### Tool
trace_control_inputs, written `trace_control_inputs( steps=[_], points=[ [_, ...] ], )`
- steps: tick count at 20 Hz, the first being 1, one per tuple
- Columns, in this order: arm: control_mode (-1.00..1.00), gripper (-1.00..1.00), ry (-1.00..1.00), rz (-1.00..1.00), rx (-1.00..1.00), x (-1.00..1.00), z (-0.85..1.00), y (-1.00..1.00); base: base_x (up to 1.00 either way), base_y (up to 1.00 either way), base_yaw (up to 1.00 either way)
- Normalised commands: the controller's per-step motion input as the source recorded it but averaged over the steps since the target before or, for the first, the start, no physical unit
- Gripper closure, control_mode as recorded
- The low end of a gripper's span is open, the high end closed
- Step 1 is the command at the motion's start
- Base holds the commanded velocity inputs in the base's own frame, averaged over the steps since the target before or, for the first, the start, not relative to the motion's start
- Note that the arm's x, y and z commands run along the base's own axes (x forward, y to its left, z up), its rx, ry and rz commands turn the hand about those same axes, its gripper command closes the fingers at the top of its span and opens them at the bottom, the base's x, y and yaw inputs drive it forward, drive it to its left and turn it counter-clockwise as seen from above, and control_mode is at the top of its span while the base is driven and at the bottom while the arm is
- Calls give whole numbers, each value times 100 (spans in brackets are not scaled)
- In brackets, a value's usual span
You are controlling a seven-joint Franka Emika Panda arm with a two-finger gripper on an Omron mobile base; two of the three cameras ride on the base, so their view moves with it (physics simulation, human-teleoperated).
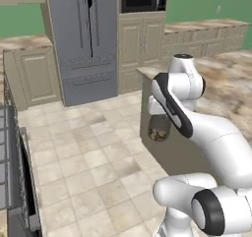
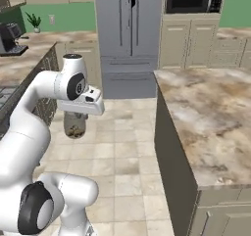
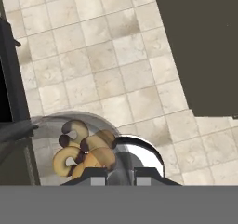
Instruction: Pick the jar and candle from the dining table and place them in the open cabinet. Close the cabinet after placing the objects.
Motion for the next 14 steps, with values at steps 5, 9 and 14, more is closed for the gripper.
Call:
trace_control_inputs(
  steps=[5,9,14],
  points=[
    [100,100,0,0,0,0,0,0,100,27,4],
    [100,100,0,0,0,0,0,0,100,18,27],
    [100,100,0,0,0,0,0,0,100,0,36]
  ],
)
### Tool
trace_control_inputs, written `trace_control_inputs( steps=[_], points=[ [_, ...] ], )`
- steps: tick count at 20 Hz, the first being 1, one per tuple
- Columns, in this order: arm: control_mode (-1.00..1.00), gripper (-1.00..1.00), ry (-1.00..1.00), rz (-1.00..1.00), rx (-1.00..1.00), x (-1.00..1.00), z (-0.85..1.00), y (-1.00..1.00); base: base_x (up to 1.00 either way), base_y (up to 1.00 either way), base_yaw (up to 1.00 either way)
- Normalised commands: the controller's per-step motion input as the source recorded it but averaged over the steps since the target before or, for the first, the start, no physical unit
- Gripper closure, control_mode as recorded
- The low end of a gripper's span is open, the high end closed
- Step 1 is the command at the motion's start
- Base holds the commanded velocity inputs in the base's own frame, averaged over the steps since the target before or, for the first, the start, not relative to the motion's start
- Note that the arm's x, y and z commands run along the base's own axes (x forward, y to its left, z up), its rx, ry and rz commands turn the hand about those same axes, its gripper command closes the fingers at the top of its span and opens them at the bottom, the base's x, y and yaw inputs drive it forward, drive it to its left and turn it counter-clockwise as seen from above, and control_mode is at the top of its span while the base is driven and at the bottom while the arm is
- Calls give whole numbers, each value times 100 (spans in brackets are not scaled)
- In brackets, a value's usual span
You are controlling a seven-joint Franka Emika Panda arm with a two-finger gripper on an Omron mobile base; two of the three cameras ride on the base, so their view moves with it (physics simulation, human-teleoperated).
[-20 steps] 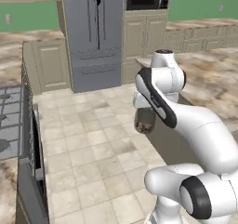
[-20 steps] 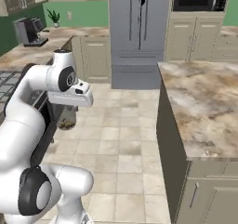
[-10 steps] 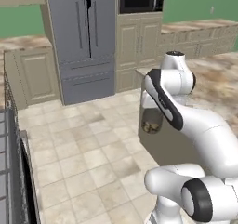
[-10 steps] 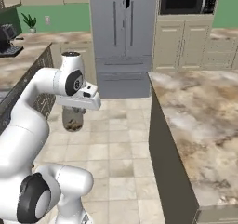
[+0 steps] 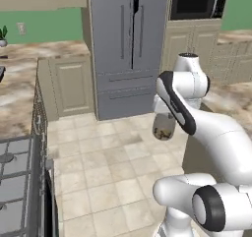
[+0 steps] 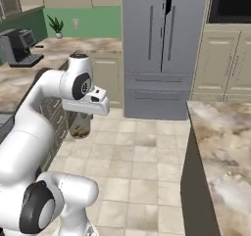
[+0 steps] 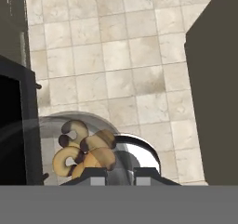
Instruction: Pick the jar and candle from the dining table and place them in the open cabinet. Close the cabinet after placing the objects.
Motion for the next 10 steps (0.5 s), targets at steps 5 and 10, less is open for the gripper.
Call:
trace_control_inputs(
  steps=[5,10],
  points=[
    [100,100,0,0,0,0,0,0,100,0,16],
    [100,100,0,0,0,0,0,0,100,0,20]
  ],
)
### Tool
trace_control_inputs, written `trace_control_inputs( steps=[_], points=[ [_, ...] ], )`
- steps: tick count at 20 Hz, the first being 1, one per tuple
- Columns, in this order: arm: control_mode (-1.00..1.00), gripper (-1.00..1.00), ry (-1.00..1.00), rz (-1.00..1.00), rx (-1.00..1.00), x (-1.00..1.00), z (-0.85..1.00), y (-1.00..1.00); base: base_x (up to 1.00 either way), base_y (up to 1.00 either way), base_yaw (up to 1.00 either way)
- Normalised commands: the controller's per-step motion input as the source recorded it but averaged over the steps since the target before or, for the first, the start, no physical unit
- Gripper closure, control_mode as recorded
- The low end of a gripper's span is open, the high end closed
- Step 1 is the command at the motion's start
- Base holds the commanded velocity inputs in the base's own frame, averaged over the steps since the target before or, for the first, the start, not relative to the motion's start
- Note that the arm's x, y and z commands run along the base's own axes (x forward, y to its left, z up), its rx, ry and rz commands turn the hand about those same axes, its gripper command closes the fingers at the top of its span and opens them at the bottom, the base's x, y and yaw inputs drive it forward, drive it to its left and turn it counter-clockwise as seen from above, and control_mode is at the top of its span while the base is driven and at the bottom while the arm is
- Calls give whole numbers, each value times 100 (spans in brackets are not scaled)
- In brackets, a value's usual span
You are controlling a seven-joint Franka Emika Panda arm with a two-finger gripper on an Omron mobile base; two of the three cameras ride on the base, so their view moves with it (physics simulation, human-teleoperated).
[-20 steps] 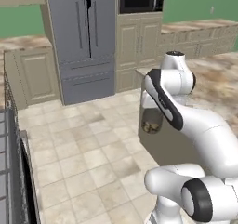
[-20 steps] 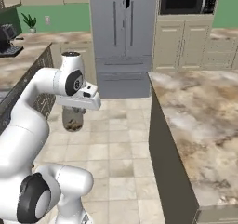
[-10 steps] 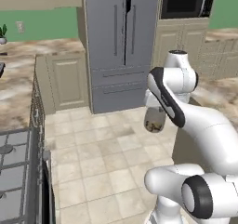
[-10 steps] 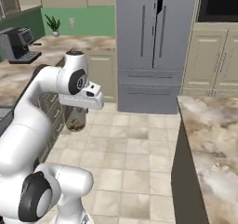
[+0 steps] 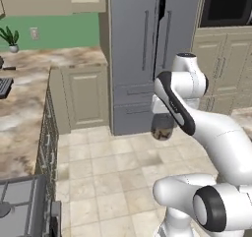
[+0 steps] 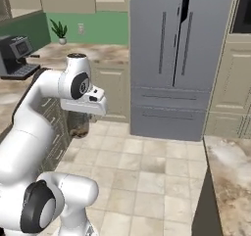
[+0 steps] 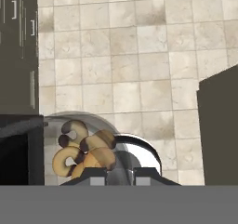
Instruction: Pick the jar and candle from the dining table and place them in the open cabinet. Close the cabinet after placing the objects.
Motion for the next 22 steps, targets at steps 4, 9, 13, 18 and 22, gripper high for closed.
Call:
trace_control_inputs(
  steps=[4,9,13,18,22],
  points=[
    [100,100,0,0,0,0,0,0,100,0,21],
    [100,100,0,0,0,0,0,0,95,-3,21],
    [100,100,0,0,0,0,0,0,83,-6,22],
    [100,100,0,0,0,0,0,0,65,-39,37],
    [100,100,0,0,0,0,0,0,69,-61,52]
  ],
)
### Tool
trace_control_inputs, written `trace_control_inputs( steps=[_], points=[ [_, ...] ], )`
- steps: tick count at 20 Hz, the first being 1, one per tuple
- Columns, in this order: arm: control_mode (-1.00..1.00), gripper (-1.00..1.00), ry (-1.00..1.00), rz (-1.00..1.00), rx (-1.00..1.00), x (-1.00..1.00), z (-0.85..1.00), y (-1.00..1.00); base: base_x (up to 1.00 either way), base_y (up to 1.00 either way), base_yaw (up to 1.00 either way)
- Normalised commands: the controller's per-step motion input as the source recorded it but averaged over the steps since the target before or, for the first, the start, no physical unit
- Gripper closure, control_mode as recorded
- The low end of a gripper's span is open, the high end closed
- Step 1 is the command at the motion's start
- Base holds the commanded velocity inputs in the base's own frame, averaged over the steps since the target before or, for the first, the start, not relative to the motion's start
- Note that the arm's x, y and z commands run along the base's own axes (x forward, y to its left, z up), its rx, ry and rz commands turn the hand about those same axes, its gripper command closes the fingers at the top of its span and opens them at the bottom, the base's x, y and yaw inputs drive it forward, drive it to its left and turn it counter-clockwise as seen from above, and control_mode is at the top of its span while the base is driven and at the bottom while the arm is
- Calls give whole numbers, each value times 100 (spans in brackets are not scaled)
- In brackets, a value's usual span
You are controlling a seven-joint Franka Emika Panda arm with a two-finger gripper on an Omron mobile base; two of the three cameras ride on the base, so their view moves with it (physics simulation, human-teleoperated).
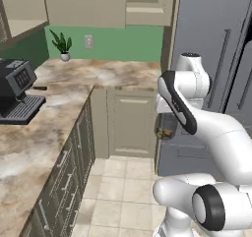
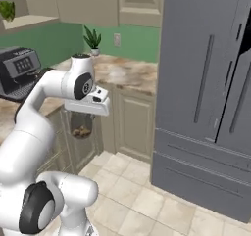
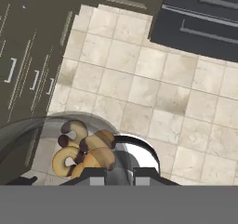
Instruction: Pick the jar and candle from the dining table and place them in the open cabinet. Close the cabinet after placing the objects.
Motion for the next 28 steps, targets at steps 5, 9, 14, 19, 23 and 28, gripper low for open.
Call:
trace_control_inputs(
  steps=[5,9,14,19,23,28],
  points=[
    [100,100,0,0,0,0,0,0,78,-55,62],
    [100,100,0,0,0,0,0,0,82,-46,65],
    [100,100,0,0,0,0,0,0,79,-27,61],
    [100,100,0,0,0,0,0,0,81,-6,56],
    [100,100,0,0,0,0,0,0,81,-7,58],
    [100,100,0,0,0,0,0,0,66,-10,43]
  ],
)
